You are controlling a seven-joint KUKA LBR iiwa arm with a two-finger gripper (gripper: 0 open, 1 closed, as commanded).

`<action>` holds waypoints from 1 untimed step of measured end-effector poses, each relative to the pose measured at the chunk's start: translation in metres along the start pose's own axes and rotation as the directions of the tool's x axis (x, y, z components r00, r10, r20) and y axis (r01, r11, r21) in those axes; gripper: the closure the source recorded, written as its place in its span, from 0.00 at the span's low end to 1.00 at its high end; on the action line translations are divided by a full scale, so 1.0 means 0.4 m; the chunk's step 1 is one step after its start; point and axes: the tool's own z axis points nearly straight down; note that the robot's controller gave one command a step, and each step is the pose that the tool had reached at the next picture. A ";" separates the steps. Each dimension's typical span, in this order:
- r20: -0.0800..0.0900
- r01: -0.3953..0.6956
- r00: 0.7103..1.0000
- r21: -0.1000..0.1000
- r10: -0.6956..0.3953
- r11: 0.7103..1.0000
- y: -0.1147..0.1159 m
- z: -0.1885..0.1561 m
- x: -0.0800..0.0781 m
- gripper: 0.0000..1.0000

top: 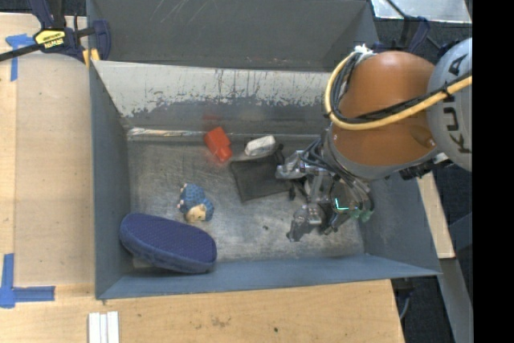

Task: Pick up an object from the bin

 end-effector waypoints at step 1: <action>0.014 0.035 0.999 -0.001 -0.035 0.999 -0.131 0.320 -0.190 0.00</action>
Offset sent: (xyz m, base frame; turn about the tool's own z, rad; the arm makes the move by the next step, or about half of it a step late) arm 0.0721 -0.0517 -0.1299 -0.0362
